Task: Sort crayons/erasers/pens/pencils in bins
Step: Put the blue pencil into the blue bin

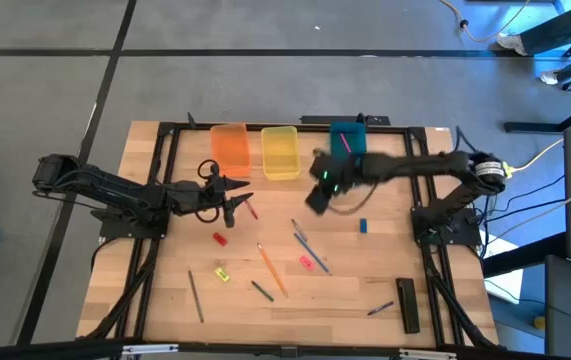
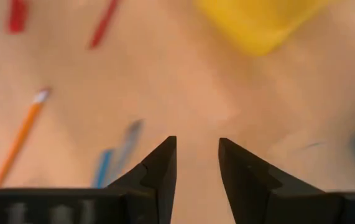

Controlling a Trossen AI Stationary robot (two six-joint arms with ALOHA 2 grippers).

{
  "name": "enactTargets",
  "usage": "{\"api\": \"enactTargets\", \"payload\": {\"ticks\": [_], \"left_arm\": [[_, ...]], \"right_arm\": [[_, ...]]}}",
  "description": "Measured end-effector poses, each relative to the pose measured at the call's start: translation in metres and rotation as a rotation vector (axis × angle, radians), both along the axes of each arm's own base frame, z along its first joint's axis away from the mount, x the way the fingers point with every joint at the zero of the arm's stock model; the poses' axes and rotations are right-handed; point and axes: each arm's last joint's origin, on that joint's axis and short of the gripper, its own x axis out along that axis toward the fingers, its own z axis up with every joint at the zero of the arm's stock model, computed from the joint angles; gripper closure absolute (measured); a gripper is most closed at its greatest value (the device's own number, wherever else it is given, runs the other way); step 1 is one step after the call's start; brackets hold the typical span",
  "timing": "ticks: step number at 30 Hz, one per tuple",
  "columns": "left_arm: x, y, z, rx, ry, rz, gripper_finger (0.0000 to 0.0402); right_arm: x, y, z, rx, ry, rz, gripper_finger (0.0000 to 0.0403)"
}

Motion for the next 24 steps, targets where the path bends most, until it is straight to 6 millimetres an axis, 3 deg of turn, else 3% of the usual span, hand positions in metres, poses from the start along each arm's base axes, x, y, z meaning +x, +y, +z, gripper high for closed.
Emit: {"api": "enactTargets", "payload": {"ticks": [6, 11, 16, 24], "left_arm": [[0.0, -0.001, 0.0, 0.0, -0.003, -0.01, 0.025], [0.0, -0.001, 0.001, 0.028, 0.005, -0.013, 0.025], [0.0, -0.001, 0.001, 0.029, 0.005, -0.023, 0.025], [0.0, -0.001, 0.001, 0.028, 0.005, -0.027, 0.025]], "right_arm": [[0.014, 0.07, -0.026, 0.082, 0.032, 0.013, 0.028], [0.021, 0.106, -0.06, 0.111, 0.111, 0.033, 0.028], [0.022, 0.12, -0.084, 0.12, 0.183, 0.05, 0.028], [0.024, 0.123, -0.098, 0.123, 0.22, 0.069, 0.028]]}}
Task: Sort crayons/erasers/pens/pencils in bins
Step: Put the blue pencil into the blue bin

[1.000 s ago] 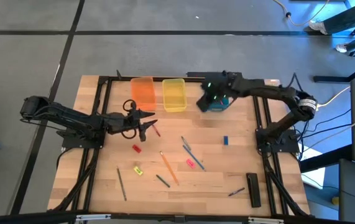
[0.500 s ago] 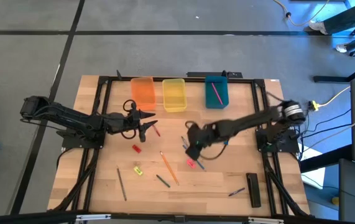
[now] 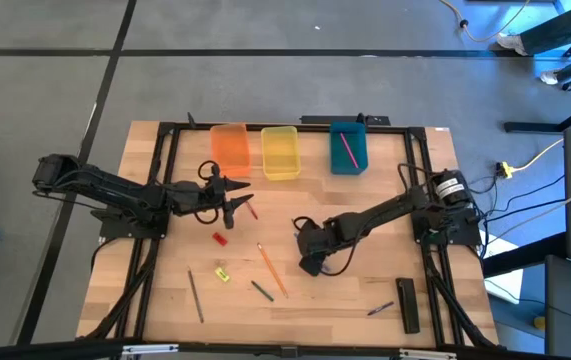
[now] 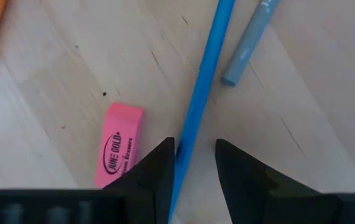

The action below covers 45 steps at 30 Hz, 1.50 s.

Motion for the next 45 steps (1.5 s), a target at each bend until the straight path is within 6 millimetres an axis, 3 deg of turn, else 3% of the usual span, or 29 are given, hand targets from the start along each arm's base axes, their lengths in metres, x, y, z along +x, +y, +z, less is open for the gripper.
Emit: {"api": "enactTargets", "payload": {"ticks": [10, 21, 30, 35, 38, 45], "left_arm": [[0.0, 0.0, 0.001, -0.001, -0.009, -0.001, 0.025], [0.001, -0.004, 0.009, -0.005, -0.101, -0.022, 0.025], [0.001, -0.005, 0.01, -0.005, -0.108, -0.024, 0.025], [0.001, -0.005, 0.01, -0.005, -0.108, -0.024, 0.025], [0.001, -0.005, 0.01, -0.005, -0.109, -0.024, 0.025], [0.001, -0.005, 0.011, -0.005, -0.122, -0.022, 0.025]], "right_arm": [[-0.002, -0.001, -0.011, -0.011, 0.08, 0.052, 0.029], [-0.001, -0.013, -0.013, 0.031, 0.11, 0.021, 0.0382], [0.0, -0.015, -0.012, 0.081, 0.105, 0.025, 0.038], [0.015, -0.017, 0.006, 0.086, 0.1, 0.069, 0.0377], [0.029, -0.023, 0.028, 0.076, 0.043, 0.098, 0.0372], [0.05, -0.061, 0.079, 0.035, 0.008, 0.11, 0.0376]]}}
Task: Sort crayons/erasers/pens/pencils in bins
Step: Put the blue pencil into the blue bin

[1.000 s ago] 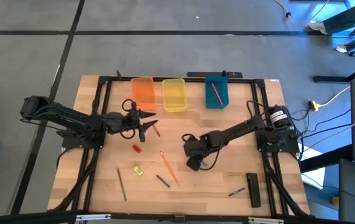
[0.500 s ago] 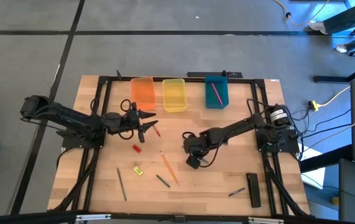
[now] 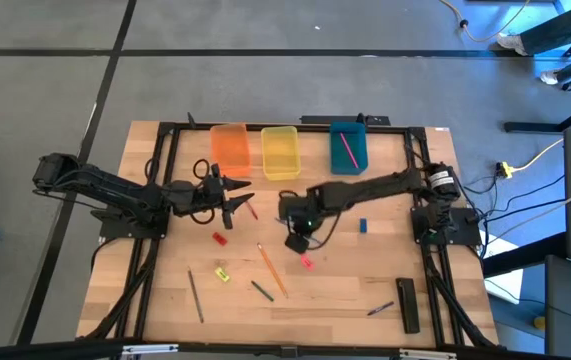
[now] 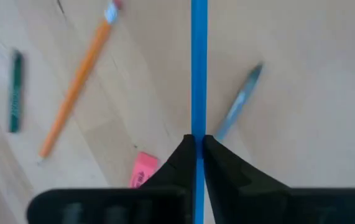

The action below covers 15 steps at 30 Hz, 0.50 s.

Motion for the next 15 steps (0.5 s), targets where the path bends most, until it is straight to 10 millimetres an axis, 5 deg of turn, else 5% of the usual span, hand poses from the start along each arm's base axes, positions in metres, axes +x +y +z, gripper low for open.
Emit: {"api": "enactTargets", "payload": {"ticks": [7, 15], "left_arm": [[0.0, 0.0, 0.0, 0.006, 0.002, 0.0, 0.025], [0.0, -0.002, 0.0, 0.047, 0.017, -0.009, 0.025]], "right_arm": [[0.0, -0.065, 0.039, -0.143, 0.023, -0.056, 0.0378], [-0.016, -0.151, 0.051, -0.207, 0.03, -0.162, 0.0378]]}}
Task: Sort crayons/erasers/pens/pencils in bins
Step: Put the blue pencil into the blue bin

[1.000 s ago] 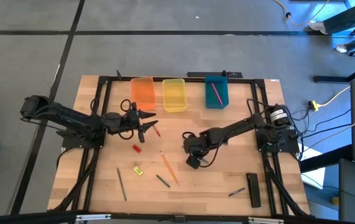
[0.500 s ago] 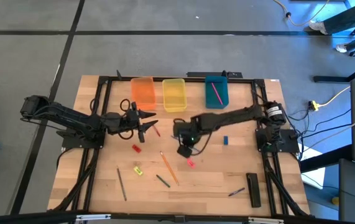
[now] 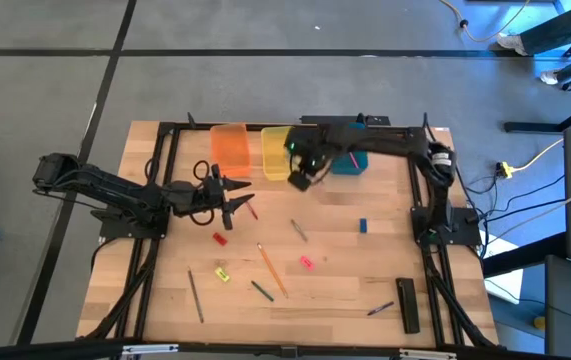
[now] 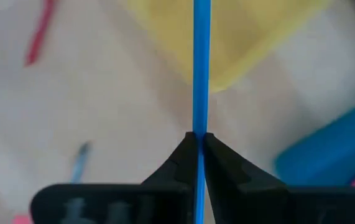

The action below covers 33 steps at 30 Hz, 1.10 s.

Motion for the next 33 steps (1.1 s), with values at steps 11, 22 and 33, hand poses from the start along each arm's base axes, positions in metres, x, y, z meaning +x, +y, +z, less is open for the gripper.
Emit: {"api": "enactTargets", "payload": {"ticks": [11, 22, 33], "left_arm": [[0.0, 0.0, -0.001, 0.003, 0.016, 0.0, 0.025], [0.0, 0.0, -0.002, 0.004, 0.026, 0.0, 0.025], [0.0, -0.006, -0.003, 0.004, 0.036, -0.034, 0.025]], "right_arm": [[-0.049, -0.096, 0.001, -0.067, 0.063, -0.207, 0.0378], [-0.093, -0.139, -0.003, -0.032, 0.145, -0.389, 0.0377], [-0.105, -0.138, -0.036, 0.074, 0.176, -0.447, 0.0377]]}}
